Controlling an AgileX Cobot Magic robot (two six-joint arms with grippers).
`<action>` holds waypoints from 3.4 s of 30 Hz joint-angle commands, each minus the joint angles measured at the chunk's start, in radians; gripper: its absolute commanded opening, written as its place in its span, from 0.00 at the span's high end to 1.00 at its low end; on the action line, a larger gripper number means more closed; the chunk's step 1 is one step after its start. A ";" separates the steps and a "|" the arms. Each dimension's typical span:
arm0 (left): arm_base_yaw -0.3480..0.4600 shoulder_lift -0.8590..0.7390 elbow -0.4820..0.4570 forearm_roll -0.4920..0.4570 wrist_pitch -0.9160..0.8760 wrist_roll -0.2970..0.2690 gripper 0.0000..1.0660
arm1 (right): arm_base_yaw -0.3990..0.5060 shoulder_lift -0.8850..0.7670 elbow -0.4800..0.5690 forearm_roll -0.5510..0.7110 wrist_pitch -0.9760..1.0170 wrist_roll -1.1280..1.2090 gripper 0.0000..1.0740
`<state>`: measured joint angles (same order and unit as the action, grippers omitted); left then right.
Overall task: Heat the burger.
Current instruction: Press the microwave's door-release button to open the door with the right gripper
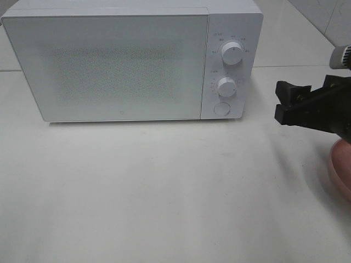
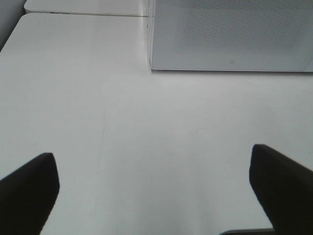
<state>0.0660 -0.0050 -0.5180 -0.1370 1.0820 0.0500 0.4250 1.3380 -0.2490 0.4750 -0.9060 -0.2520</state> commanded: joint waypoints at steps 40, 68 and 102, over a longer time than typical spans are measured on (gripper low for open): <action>-0.003 -0.024 0.001 -0.003 -0.011 -0.002 0.08 | 0.438 0.360 -0.099 0.433 -0.483 0.097 0.30; -0.003 -0.024 0.001 -0.003 -0.011 -0.002 0.08 | 0.437 0.360 -0.099 0.434 -0.303 1.454 0.74; -0.003 -0.024 0.001 -0.003 -0.011 -0.002 0.08 | 0.319 0.559 -0.309 0.337 -0.107 1.603 1.00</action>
<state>0.0660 -0.0050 -0.5180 -0.1370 1.0820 0.0500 0.7700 1.8880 -0.5290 0.8500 -1.0340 1.3470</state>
